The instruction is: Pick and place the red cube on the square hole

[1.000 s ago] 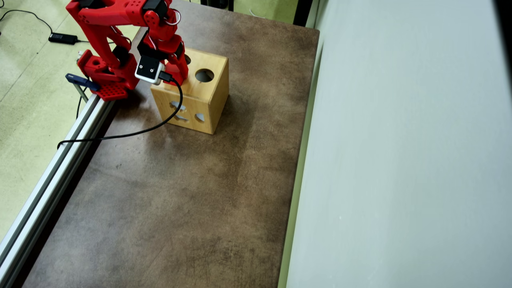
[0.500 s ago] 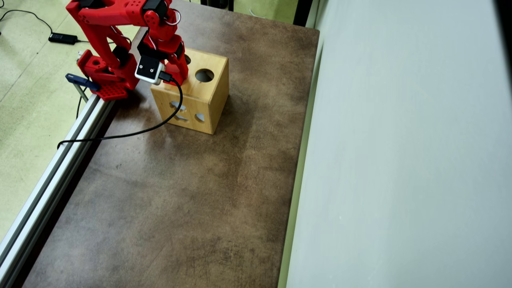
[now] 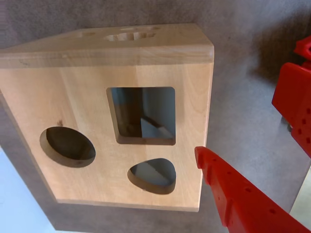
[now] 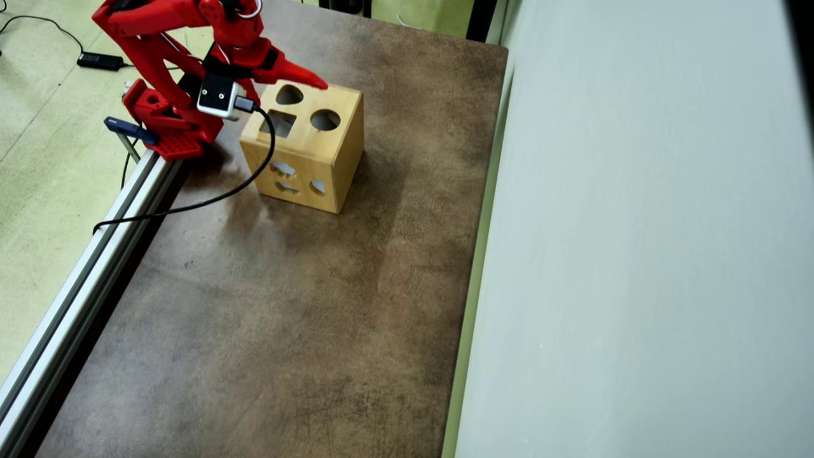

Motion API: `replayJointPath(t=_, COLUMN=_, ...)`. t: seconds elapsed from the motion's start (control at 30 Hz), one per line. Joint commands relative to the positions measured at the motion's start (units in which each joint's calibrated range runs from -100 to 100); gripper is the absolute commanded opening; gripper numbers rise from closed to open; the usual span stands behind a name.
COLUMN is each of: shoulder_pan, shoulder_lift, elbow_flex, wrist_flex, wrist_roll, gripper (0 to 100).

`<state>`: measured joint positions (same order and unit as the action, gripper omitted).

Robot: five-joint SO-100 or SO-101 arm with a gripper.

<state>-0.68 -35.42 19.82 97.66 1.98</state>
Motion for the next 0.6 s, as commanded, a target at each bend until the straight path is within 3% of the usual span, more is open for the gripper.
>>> replayJointPath(t=0.0, shoulder_pan=-0.21, shoulder_lift=-1.65, elbow_flex=-0.05, wrist_flex=0.09, wrist_roll=-0.20, gripper=96)
replayJointPath(t=0.57, shoulder_pan=-0.13, shoulder_lift=-1.82, elbow_flex=-0.41, wrist_flex=0.41, wrist_roll=-0.20, gripper=96)
